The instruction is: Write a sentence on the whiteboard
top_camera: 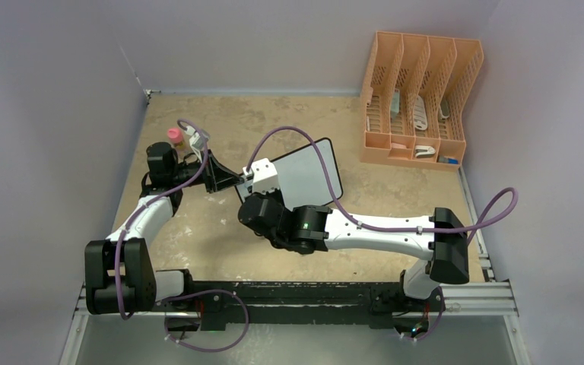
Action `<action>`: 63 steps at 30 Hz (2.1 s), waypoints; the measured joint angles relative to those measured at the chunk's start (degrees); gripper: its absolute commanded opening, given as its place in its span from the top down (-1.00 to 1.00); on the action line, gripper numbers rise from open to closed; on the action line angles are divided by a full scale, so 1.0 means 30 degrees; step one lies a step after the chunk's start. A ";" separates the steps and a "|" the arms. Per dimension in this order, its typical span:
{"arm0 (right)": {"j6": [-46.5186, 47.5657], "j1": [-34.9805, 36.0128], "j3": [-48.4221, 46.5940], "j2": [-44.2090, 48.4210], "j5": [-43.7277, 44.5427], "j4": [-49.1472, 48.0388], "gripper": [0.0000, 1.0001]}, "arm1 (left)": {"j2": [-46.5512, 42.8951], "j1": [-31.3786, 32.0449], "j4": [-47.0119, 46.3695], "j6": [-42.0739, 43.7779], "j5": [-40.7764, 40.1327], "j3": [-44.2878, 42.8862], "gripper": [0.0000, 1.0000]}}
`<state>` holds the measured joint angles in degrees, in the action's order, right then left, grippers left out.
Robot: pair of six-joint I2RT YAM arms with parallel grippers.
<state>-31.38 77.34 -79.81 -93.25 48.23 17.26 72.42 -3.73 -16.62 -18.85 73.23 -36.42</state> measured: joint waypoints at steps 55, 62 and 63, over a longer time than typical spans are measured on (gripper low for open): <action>0.0066 0.0007 -0.0262 -0.0576 -0.0087 0.0175 1.00 | -0.0146 0.0036 0.0160 0.0015 -0.0226 0.0000 1.00; -0.0036 0.0044 -0.0284 -0.0678 -0.0430 0.0197 1.00 | -0.0153 0.0036 0.0175 0.0146 -0.0350 0.0000 1.00; -0.0036 0.0044 -0.0284 -0.0685 -0.0437 0.0197 1.00 | -0.0146 0.0036 0.0175 0.0146 -0.0350 0.0000 1.00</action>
<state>-31.48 77.47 -80.66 -95.31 46.92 17.85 71.99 -3.62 -16.10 -18.41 72.18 -36.42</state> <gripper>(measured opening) 0.150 0.050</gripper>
